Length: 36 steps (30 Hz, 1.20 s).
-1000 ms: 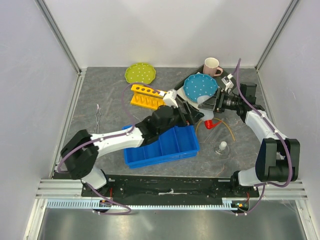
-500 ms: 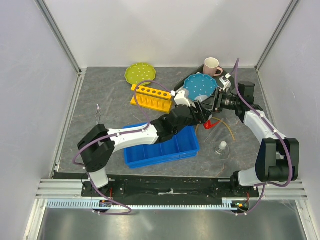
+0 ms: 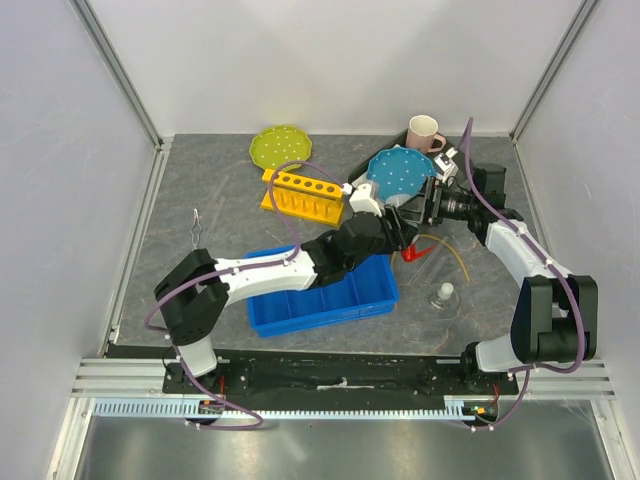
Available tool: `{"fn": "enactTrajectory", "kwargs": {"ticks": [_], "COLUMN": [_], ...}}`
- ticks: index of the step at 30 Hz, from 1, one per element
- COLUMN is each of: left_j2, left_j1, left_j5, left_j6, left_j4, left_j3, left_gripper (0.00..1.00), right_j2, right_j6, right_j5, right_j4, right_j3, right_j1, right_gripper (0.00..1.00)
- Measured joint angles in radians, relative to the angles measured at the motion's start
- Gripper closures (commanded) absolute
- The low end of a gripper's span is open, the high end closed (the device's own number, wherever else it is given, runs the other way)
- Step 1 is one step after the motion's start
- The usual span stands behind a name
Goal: Organize the chemistry lab equipment
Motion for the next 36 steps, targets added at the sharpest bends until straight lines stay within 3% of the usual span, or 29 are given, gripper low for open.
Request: {"fn": "enactTrajectory", "kwargs": {"ticks": [7,14,20,26,31,36], "left_j2": [-0.126,-0.402,-0.739,-1.015,-1.043,-0.936], "left_j1": [0.005,0.008,0.03,0.16,0.282,0.332], "left_j5": [0.002,0.003,0.009,0.066,0.115,0.169], "left_j6": [0.029,0.044,0.041,0.038,0.06,0.108], "left_j4": [-0.034,-0.138,-0.44,-0.787,-0.975,-1.013], "left_j3": [-0.173,-0.343,-0.399,-0.446,-0.479,-0.507], "left_gripper": [0.77,0.78,0.78,0.78,0.78,0.76], "right_j2": [-0.002,-0.09,-0.146,-0.143,-0.126,-0.1], "right_j6": [-0.138,-0.307,-0.421,-0.489,-0.52,-0.539], "right_j5": [-0.074,-0.092,-0.062,-0.032,-0.018,-0.008], "right_j4": [-0.117,-0.233,-0.279,-0.325,-0.337,-0.358], "right_j3": [0.029,0.042,0.051,0.051,0.051,0.051], "right_j1": [0.007,-0.092,-0.182,-0.182,-0.182,-0.182], "right_gripper": [0.02,0.02,0.02,0.02,0.02,0.02]}}
